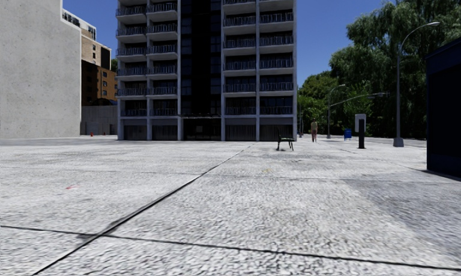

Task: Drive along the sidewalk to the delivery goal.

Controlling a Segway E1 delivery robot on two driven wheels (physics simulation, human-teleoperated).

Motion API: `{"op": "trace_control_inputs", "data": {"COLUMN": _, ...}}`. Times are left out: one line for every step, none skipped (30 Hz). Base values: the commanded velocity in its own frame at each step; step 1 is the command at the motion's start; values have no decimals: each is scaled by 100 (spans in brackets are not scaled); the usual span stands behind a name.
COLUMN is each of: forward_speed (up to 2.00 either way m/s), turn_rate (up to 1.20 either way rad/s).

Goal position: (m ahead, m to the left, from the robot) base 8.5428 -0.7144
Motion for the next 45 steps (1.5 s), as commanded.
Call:
{"op": "trace_control_inputs", "data": {"forward_speed": 200, "turn_rate": 0}}
{"op": "trace_control_inputs", "data": {"forward_speed": 200, "turn_rate": 0}}
{"op": "trace_control_inputs", "data": {"forward_speed": 200, "turn_rate": 0}}
{"op": "trace_control_inputs", "data": {"forward_speed": 200, "turn_rate": 0}}
{"op": "trace_control_inputs", "data": {"forward_speed": 200, "turn_rate": 0}}
{"op": "trace_control_inputs", "data": {"forward_speed": 200, "turn_rate": 0}}
{"op": "trace_control_inputs", "data": {"forward_speed": 200, "turn_rate": 0}}
{"op": "trace_control_inputs", "data": {"forward_speed": 200, "turn_rate": 0}}
{"op": "trace_control_inputs", "data": {"forward_speed": 200, "turn_rate": 0}}
{"op": "trace_control_inputs", "data": {"forward_speed": 200, "turn_rate": 0}}
{"op": "trace_control_inputs", "data": {"forward_speed": 200, "turn_rate": 0}}
{"op": "trace_control_inputs", "data": {"forward_speed": 200, "turn_rate": 0}}
{"op": "trace_control_inputs", "data": {"forward_speed": 200, "turn_rate": 0}}
{"op": "trace_control_inputs", "data": {"forward_speed": 200, "turn_rate": -7}}
{"op": "trace_control_inputs", "data": {"forward_speed": 200, "turn_rate": -16}}
{"op": "trace_control_inputs", "data": {"forward_speed": 200, "turn_rate": -23}}
{"op": "trace_control_inputs", "data": {"forward_speed": 200, "turn_rate": -23}}
{"op": "trace_control_inputs", "data": {"forward_speed": 200, "turn_rate": -28}}
{"op": "trace_control_inputs", "data": {"forward_speed": 200, "turn_rate": -32}}
{"op": "trace_control_inputs", "data": {"forward_speed": 200, "turn_rate": -34}}
{"op": "trace_control_inputs", "data": {"forward_speed": 200, "turn_rate": -35}}
{"op": "trace_control_inputs", "data": {"forward_speed": 200, "turn_rate": -35}}
{"op": "trace_control_inputs", "data": {"forward_speed": 200, "turn_rate": -35}}
{"op": "trace_control_inputs", "data": {"forward_speed": 200, "turn_rate": -35}}
{"op": "trace_control_inputs", "data": {"forward_speed": 200, "turn_rate": -36}}
{"op": "trace_control_inputs", "data": {"forward_speed": 200, "turn_rate": -36}}
{"op": "trace_control_inputs", "data": {"forward_speed": 200, "turn_rate": -36}}
{"op": "trace_control_inputs", "data": {"forward_speed": 200, "turn_rate": -36}}
{"op": "trace_control_inputs", "data": {"forward_speed": 200, "turn_rate": -36}}
{"op": "trace_control_inputs", "data": {"forward_speed": 200, "turn_rate": -36}}
{"op": "trace_control_inputs", "data": {"forward_speed": 200, "turn_rate": -36}}
{"op": "trace_control_inputs", "data": {"forward_speed": 200, "turn_rate": -36}}
{"op": "trace_control_inputs", "data": {"forward_speed": 200, "turn_rate": -36}}
{"op": "trace_control_inputs", "data": {"forward_speed": 200, "turn_rate": -36}}
{"op": "trace_control_inputs", "data": {"forward_speed": 200, "turn_rate": -36}}
{"op": "trace_control_inputs", "data": {"forward_speed": 200, "turn_rate": -36}}
{"op": "trace_control_inputs", "data": {"forward_speed": 200, "turn_rate": -36}}
{"op": "trace_control_inputs", "data": {"forward_speed": 200, "turn_rate": -36}}
{"op": "trace_control_inputs", "data": {"forward_speed": 200, "turn_rate": -36}}
{"op": "trace_control_inputs", "data": {"forward_speed": 200, "turn_rate": -36}}
{"op": "trace_control_inputs", "data": {"forward_speed": 200, "turn_rate": 0}}
{"op": "trace_control_inputs", "data": {"forward_speed": 200, "turn_rate": 0}}
{"op": "trace_control_inputs", "data": {"forward_speed": 200, "turn_rate": 0}}
{"op": "trace_control_inputs", "data": {"forward_speed": 200, "turn_rate": 0}}
{"op": "trace_control_inputs", "data": {"forward_speed": 200, "turn_rate": 0}}
